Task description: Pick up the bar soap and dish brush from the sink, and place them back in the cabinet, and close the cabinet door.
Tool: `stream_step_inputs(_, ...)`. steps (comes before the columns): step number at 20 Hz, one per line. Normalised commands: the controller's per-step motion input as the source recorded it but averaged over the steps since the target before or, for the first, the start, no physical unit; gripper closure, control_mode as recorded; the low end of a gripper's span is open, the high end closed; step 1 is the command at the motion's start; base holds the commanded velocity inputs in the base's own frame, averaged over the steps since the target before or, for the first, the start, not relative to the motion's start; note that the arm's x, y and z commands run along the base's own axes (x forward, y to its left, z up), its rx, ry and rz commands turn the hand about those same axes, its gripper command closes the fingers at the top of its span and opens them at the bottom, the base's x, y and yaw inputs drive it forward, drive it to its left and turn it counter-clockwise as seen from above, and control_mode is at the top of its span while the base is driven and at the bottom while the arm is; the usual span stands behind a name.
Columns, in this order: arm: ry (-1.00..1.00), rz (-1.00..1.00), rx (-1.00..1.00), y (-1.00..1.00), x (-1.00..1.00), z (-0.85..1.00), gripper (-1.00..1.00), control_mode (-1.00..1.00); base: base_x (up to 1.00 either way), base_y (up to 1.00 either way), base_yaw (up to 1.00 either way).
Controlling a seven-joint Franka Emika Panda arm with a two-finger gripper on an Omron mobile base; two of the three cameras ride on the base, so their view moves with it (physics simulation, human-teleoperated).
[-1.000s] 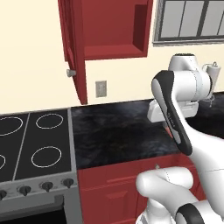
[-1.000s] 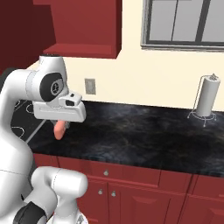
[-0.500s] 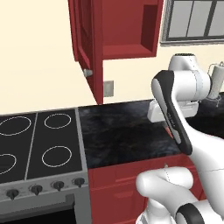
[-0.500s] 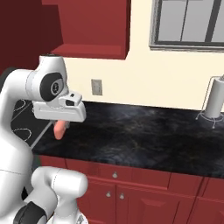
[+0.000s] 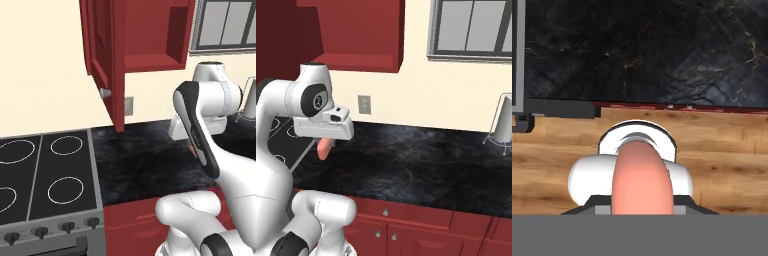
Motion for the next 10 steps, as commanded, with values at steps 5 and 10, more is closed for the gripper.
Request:
stream_step_inputs(5,0.00,0.00,0.00,0.00,0.00,0.00,1.00,1.00,0.36,0.00,0.00)
stream_step_inputs(10,0.00,0.00,0.00,0.00,0.00,0.00,1.00,1.00,0.01,0.00,0.00)
